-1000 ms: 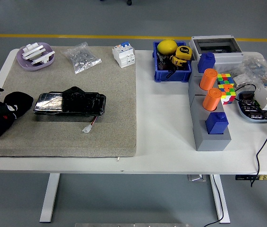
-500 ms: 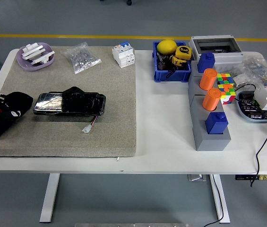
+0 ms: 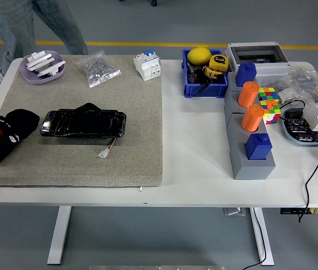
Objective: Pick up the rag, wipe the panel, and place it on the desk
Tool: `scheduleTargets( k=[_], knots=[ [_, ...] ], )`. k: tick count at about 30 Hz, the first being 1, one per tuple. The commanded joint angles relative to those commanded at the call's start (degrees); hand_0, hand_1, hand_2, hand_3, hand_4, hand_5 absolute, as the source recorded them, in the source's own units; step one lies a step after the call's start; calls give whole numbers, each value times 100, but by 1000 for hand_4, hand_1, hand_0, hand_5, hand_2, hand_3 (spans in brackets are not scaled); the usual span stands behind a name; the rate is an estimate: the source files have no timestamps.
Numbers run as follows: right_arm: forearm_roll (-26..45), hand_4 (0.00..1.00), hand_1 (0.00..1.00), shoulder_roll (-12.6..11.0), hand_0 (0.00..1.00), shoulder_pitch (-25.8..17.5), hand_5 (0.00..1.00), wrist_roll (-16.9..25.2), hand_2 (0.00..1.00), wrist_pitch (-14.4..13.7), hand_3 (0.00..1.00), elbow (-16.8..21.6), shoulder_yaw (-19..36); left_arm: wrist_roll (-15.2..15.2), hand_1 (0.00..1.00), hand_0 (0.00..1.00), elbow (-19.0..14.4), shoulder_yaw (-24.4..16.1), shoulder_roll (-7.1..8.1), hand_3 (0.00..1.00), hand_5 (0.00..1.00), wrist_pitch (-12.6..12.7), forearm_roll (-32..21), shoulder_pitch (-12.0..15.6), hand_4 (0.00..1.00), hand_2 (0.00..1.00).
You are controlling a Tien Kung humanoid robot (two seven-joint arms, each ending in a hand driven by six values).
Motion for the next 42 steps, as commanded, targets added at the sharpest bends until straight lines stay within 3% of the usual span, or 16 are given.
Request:
scheduleTargets(
  k=[5,6,17,18,29,30,41,42],
  knots=[
    [-65,998,690,-18,709,11,543,-31,694,-3,635,1,49,-37,526,563,13,18,-2,630,174,29,-56,-3,835,709],
    [-67,998,690,-18,709,14,542,-31,694,-3,634,2,47,-47,434,542,19,22,-1,603,163,40,-72,-5,813,677],
    [-49,998,690,-10,708,32,543,-27,693,-3,633,-3,37,-155,371,519,64,30,-1,580,161,259,-149,-27,803,623],
    [-42,998,690,-11,708,31,543,-25,694,-3,634,-5,35,-161,297,469,63,31,0,565,141,265,-153,-27,774,558],
    [45,998,690,-8,706,35,543,12,693,-6,634,-20,-13,-288,282,456,97,41,-6,566,130,424,-187,-11,755,549],
    [58,998,690,-8,708,34,543,16,693,-6,634,-22,-16,-298,236,408,94,45,-4,576,2,447,-176,-10,614,534],
    [122,998,690,-8,707,27,543,49,692,-9,634,-35,-54,-354,199,375,86,56,22,522,2,575,-243,33,575,499],
    [110,998,690,-7,708,25,542,46,692,-6,634,-35,-48,-363,169,349,84,53,24,454,2,579,-283,39,427,465]
  ],
)
